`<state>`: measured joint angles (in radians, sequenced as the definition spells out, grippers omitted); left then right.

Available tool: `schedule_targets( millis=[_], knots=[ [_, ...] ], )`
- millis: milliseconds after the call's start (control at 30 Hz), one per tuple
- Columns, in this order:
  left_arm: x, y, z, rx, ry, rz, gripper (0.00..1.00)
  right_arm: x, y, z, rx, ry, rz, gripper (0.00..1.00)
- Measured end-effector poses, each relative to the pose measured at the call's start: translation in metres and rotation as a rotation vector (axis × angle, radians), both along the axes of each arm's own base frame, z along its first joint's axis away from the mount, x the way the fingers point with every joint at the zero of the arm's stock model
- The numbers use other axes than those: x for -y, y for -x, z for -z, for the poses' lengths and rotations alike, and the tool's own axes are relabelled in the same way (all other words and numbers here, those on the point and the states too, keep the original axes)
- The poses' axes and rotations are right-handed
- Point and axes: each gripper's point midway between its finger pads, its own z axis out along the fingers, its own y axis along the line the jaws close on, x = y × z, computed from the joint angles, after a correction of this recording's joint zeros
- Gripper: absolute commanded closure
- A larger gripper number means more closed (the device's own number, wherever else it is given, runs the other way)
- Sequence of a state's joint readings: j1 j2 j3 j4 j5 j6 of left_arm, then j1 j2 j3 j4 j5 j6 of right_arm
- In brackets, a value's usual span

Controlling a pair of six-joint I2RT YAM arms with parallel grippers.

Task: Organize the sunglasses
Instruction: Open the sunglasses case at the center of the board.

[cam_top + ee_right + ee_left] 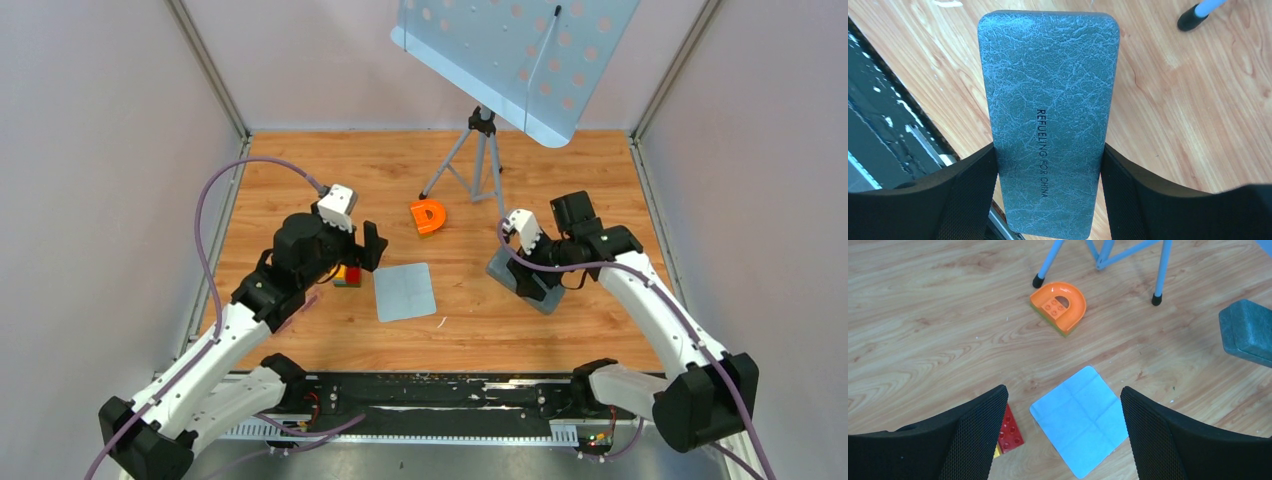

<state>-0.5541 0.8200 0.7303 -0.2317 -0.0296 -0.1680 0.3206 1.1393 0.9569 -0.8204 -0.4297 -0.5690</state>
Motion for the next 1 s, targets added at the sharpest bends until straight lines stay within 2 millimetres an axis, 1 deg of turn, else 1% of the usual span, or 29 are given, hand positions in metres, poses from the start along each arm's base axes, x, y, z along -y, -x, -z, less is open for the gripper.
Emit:
schedule_targets(
  millis=[167,367,433,500,567,667,700,800,900,1000],
  knots=[
    [0.008,-0.006,-0.015,0.002,0.017,0.013,0.13,-0.013,0.004,-0.022,0.021,-0.091,-0.004,1.00],
    [0.014,-0.004,-0.023,0.000,0.059,0.035,0.11,-0.025,0.012,-0.032,-0.013,-0.170,-0.020,1.00],
    [0.019,-0.001,-0.029,0.007,0.110,0.052,0.08,-0.031,0.013,-0.041,-0.016,-0.207,-0.029,1.00],
    [0.028,0.004,-0.036,0.032,0.214,0.075,0.07,-0.040,0.013,-0.055,-0.015,-0.260,-0.042,1.00],
    [0.034,0.009,-0.034,0.034,0.314,0.086,0.06,-0.049,0.015,-0.069,-0.024,-0.316,-0.055,1.00],
    [0.047,0.012,-0.022,0.008,0.467,0.110,0.04,-0.068,0.022,-0.087,-0.087,-0.435,-0.099,1.00],
    [0.052,0.012,-0.018,-0.005,0.500,0.119,0.01,-0.069,0.023,-0.088,-0.098,-0.447,-0.104,1.00],
    [0.070,0.016,-0.013,-0.044,0.569,0.167,0.00,-0.084,0.030,-0.094,-0.207,-0.536,-0.140,1.00],
    [0.093,0.028,-0.028,-0.036,0.636,0.258,0.00,-0.094,0.032,-0.103,-0.294,-0.607,-0.153,1.00],
    [0.111,0.041,-0.044,-0.020,0.691,0.338,0.00,-0.098,0.030,-0.117,-0.319,-0.649,-0.149,1.00]
  ],
)
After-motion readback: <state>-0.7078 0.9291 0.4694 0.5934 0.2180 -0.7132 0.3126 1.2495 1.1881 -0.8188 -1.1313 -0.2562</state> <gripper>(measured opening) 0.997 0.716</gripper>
